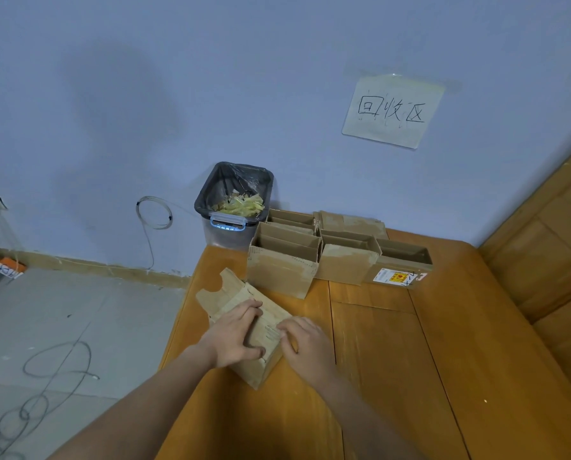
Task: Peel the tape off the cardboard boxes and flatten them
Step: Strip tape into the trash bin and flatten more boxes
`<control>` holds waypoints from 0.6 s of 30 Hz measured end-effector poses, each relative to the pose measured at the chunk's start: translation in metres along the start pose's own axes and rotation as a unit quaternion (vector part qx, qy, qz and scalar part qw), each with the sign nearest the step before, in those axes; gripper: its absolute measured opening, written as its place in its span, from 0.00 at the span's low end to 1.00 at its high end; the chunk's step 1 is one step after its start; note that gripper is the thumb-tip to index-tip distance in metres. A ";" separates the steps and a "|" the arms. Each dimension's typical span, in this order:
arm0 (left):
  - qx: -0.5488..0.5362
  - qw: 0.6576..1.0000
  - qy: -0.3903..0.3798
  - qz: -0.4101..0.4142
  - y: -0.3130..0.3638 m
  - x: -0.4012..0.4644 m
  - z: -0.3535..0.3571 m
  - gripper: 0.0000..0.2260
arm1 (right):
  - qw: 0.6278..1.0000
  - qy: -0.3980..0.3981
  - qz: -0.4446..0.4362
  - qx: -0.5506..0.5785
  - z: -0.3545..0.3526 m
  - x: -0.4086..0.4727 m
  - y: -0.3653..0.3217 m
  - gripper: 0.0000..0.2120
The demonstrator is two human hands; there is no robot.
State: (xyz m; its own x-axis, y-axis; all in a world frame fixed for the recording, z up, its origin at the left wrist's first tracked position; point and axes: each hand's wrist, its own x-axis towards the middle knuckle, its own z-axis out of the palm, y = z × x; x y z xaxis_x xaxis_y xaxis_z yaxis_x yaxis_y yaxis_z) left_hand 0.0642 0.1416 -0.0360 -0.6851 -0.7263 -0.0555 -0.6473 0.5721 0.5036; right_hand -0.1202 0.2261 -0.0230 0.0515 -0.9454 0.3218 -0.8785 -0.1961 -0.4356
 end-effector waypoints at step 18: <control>-0.004 1.000 -0.005 0.006 0.000 0.004 -0.001 0.41 | 0.978 -0.129 -0.141 -0.084 0.004 -0.001 0.015 0.18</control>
State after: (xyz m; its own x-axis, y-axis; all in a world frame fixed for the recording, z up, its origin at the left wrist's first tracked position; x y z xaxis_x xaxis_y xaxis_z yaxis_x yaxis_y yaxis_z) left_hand 0.0619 0.1388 -0.0350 -0.6960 -0.7157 -0.0570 -0.6359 0.5776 0.5119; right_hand -0.1319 0.2235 -0.0330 0.4018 -0.8983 0.1777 -0.8765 -0.4335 -0.2094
